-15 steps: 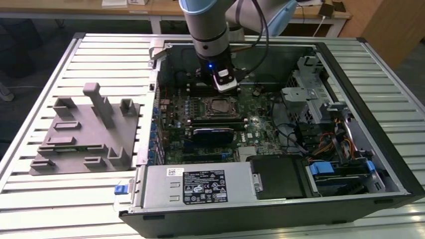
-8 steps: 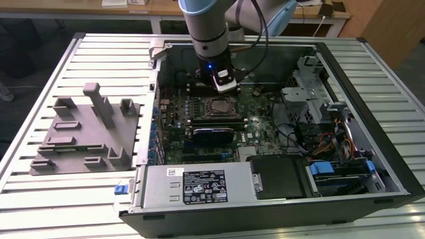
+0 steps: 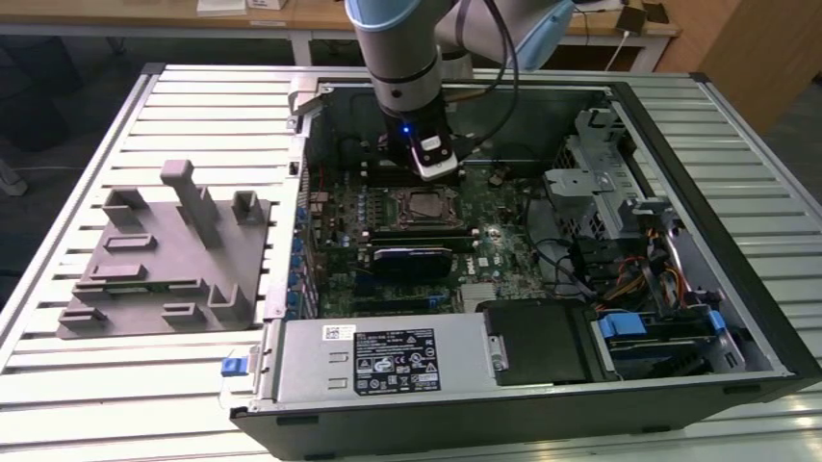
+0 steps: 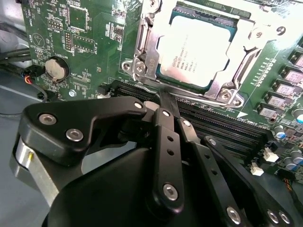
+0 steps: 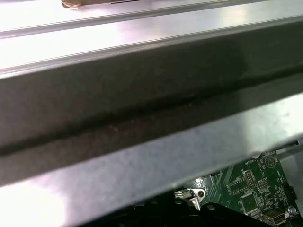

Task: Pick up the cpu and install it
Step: 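Install the first cpu locking lever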

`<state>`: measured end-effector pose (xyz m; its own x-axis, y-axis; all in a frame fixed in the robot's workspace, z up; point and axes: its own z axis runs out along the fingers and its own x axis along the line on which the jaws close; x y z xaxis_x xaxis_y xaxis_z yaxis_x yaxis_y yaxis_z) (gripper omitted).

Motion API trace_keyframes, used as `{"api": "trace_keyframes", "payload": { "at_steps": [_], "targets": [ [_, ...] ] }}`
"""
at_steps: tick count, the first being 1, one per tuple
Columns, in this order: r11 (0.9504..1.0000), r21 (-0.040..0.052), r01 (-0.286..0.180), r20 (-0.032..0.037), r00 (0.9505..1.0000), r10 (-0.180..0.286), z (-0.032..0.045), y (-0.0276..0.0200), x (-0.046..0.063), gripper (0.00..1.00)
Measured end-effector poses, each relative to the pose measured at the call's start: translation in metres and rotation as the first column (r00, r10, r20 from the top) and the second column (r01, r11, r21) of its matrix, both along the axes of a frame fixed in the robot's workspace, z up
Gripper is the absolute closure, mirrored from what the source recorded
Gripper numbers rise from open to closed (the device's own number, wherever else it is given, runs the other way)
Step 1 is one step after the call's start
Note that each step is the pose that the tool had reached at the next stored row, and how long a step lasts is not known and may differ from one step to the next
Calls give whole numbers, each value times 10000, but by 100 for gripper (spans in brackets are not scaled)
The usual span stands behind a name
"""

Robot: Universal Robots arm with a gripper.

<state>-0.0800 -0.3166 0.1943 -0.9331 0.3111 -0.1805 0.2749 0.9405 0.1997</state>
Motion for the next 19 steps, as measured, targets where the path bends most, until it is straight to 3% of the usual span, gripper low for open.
{"api": "trace_keyframes", "payload": {
  "at_steps": [11, 19],
  "targets": [
    [10000, -46, -1, 0, 10000, 1, -21, -9, 0, 89],
    [10000, -40, -1, 0, 10000, 1, -26, -47, 1, 89]
  ]
}}
